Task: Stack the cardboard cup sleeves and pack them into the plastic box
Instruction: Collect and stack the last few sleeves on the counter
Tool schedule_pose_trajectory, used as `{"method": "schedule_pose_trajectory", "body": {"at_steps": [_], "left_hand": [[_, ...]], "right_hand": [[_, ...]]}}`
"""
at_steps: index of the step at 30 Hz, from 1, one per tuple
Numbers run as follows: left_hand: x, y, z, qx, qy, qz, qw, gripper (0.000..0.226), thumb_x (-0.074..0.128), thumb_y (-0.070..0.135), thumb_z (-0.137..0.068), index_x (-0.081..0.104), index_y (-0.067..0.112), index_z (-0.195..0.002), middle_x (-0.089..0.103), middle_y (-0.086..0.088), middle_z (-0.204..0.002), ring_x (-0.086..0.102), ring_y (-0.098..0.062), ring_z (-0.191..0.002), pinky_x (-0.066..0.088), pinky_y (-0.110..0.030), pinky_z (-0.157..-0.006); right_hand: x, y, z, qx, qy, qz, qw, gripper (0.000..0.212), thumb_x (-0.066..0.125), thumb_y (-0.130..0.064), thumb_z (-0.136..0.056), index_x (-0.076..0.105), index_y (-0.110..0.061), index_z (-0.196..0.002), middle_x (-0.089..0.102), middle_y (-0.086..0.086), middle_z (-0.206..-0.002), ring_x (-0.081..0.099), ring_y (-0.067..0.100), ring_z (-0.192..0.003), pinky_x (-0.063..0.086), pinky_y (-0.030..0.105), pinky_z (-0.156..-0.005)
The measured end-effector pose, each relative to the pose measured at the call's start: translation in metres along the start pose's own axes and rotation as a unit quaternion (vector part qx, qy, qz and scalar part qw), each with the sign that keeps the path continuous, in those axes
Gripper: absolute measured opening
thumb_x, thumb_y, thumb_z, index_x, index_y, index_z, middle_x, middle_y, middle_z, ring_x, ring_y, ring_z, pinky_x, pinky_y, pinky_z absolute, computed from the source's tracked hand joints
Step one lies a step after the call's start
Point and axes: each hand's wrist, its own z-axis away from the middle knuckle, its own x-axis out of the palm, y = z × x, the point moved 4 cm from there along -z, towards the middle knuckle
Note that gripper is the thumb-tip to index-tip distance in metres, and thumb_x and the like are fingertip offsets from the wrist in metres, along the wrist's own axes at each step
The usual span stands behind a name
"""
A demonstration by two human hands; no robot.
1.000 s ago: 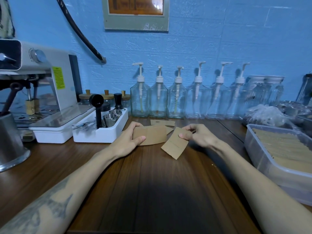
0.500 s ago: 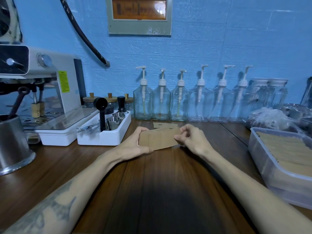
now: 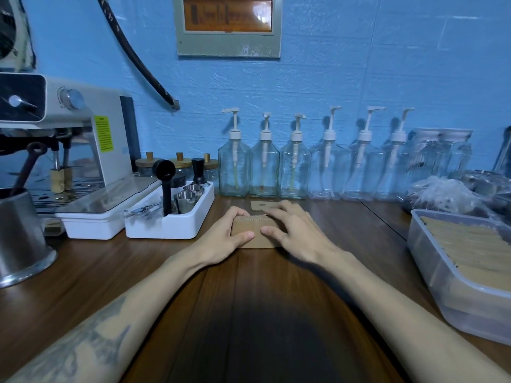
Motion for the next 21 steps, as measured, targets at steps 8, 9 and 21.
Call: {"method": "schedule_pose_trajectory", "body": {"at_steps": [8,9,21], "left_hand": [[0.0079,0.0058,-0.0016,-0.022,-0.007,-0.036,0.999,0.031,0.052,0.023,-0.101,0.030,0.017,-0.122,0.051,0.007,-0.101,0.053,-0.001,-0.088,0.041,-0.005,-0.066],[0.0073,0.0053,-0.0017,-0.025,-0.004,-0.036,0.999,0.030,0.052,0.023,-0.101,0.032,0.018,-0.122,0.051,0.007,-0.101,0.052,-0.001,-0.088,0.040,-0.005,-0.065],[0.0075,0.0067,-0.0007,-0.035,-0.011,-0.007,0.999,0.035,0.058,0.023,-0.098,0.037,0.016,-0.125,0.053,0.006,-0.101,0.054,-0.004,-0.087,0.044,-0.011,-0.068]], "right_hand": [[0.0052,-0.0010,0.0016,0.018,-0.017,-0.099,0.995,0.048,0.055,-0.022,-0.099,0.043,-0.017,-0.146,0.048,0.001,-0.136,0.041,0.017,-0.131,0.029,0.024,-0.107],[0.0048,-0.0016,0.0018,0.015,-0.014,-0.101,0.995,0.045,0.056,-0.021,-0.099,0.047,-0.019,-0.143,0.049,0.000,-0.132,0.043,0.016,-0.128,0.031,0.023,-0.105],[0.0006,-0.0004,0.0003,0.006,-0.005,-0.104,0.995,0.037,0.052,-0.034,-0.100,0.054,-0.024,-0.136,0.055,-0.003,-0.122,0.049,0.015,-0.119,0.041,0.034,-0.101]]}}
